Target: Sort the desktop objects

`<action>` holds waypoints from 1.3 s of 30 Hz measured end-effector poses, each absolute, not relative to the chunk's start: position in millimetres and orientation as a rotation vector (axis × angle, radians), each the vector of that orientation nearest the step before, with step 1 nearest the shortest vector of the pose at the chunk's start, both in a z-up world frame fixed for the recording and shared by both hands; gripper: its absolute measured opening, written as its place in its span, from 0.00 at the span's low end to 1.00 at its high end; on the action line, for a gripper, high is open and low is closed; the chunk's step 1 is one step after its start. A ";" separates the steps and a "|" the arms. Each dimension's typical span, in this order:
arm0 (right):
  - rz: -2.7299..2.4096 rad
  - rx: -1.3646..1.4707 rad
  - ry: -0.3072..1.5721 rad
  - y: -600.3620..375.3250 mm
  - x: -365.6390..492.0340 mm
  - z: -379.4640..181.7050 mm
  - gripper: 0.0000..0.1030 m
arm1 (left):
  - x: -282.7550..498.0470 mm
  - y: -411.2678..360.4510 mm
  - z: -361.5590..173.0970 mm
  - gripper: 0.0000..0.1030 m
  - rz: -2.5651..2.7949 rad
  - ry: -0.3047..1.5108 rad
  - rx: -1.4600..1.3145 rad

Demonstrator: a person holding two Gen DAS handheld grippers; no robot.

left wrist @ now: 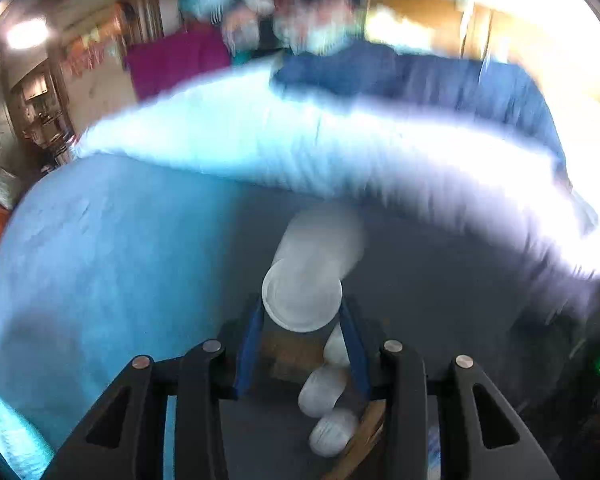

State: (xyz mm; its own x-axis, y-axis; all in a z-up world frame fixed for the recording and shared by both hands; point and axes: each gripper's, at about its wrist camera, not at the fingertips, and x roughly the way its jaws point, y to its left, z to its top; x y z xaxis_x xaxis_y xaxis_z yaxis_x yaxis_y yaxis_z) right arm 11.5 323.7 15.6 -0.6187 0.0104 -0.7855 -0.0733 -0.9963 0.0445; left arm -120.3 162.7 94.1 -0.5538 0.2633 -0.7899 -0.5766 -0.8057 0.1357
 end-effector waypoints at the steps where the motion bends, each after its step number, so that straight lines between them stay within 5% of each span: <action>1: 2.783 -1.350 0.111 323.6 11.4 15.7 1.00 | -118.2 160.3 82.9 0.39 2.341 0.602 -1.156; 3: 2.785 -1.348 0.114 323.7 12.4 16.0 1.00 | -103.5 148.2 80.3 0.39 2.354 0.660 -1.142; 14: 2.771 -1.425 0.106 324.5 8.3 22.0 1.00 | -103.6 104.5 88.0 0.39 2.469 0.249 -1.157; 17: 2.837 -1.349 0.229 336.2 0.9 45.3 0.90 | -105.9 102.1 89.2 0.39 2.460 0.179 -1.136; 18: 2.868 -1.277 0.260 340.9 -10.5 56.9 0.99 | -101.2 96.7 92.8 0.39 2.456 0.179 -1.126; 25: 2.955 -1.339 0.179 348.6 -147.2 60.2 1.00 | -105.6 100.2 91.8 0.39 2.436 0.141 -1.106; 29: 2.929 -1.517 0.109 341.7 -203.7 36.8 0.66 | -111.2 95.8 90.9 0.39 2.423 0.089 -1.109; 35: 2.931 -1.526 -0.105 319.9 -222.5 22.2 0.57 | -112.9 101.2 87.9 0.39 2.412 0.070 -1.103; 39: 2.939 -1.534 -0.051 324.1 -232.3 18.4 0.12 | -111.2 108.5 88.1 0.39 2.398 0.084 -1.087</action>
State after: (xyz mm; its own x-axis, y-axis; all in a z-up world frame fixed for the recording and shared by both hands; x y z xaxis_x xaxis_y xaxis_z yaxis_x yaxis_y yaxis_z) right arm -232.3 324.1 18.4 -0.5601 -0.1395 -0.8166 0.1676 -0.9844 0.0532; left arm -111.2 108.5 88.1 -0.5545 0.4178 -0.7197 -0.4671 -0.8720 -0.1464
